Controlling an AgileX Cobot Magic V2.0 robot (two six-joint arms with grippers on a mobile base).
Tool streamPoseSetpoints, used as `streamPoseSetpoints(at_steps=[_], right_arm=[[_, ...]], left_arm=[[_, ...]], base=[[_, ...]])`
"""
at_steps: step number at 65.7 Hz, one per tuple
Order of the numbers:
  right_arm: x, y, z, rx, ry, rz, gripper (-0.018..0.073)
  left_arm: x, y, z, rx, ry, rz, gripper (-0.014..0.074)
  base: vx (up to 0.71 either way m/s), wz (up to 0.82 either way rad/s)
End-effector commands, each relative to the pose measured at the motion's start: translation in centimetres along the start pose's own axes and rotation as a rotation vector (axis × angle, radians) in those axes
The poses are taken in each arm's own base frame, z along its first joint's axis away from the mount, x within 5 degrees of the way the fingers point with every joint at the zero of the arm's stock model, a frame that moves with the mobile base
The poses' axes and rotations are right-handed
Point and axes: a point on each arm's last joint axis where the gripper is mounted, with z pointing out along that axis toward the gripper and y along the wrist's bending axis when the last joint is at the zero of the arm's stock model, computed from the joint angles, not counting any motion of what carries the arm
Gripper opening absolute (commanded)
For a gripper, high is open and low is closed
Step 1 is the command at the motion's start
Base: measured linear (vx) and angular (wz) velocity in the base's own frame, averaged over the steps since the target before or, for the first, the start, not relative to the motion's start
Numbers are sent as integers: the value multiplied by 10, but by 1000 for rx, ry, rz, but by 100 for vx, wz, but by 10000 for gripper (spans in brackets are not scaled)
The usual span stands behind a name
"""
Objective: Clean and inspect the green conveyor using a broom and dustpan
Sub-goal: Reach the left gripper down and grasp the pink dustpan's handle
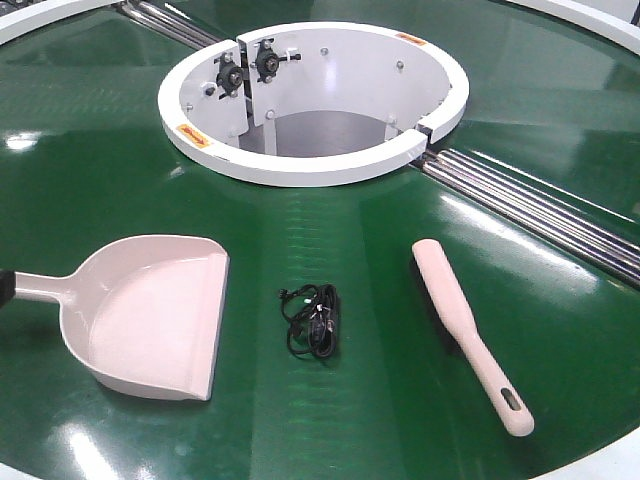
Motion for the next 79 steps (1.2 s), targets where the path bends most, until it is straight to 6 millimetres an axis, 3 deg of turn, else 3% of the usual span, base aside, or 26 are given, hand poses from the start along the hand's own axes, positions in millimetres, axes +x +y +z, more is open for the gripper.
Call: streamPoseSetpoints(at_steps=[1,12,18,30,35,46,63,79], right_arm=[[-6,0,-1,7,-79,-15,-8],[-6,0,-1,7,-79,-15,-8],[-6,0,-1,7,-79,-15,-8],[-6,0,-1,7,-79,-15,-8],[-6,0,-1,7,-79,-15,-8],[-6,0,-1,7,-79,-15,-8],[-6,0,-1,7,-79,-15,-8],[-6,0,-1,7,-79,-15,-8]], left_arm=[[-30,3,-9,-5,-5,165,543],[-69,7,-9,66,205,411,519],[-87,9,7,115,303,501,519],[-116,12,45,148,332,619,519],[-116,12,62,183,389,643,519],[-99,16,89,317,570,961,519],[-87,26,135,296,684,1071,519],[-74,28,167,361,743,1188,519]], base=[[0,0],[0,0],[0,0],[0,0],[0,0],[0,0],[0,0],[0,0]])
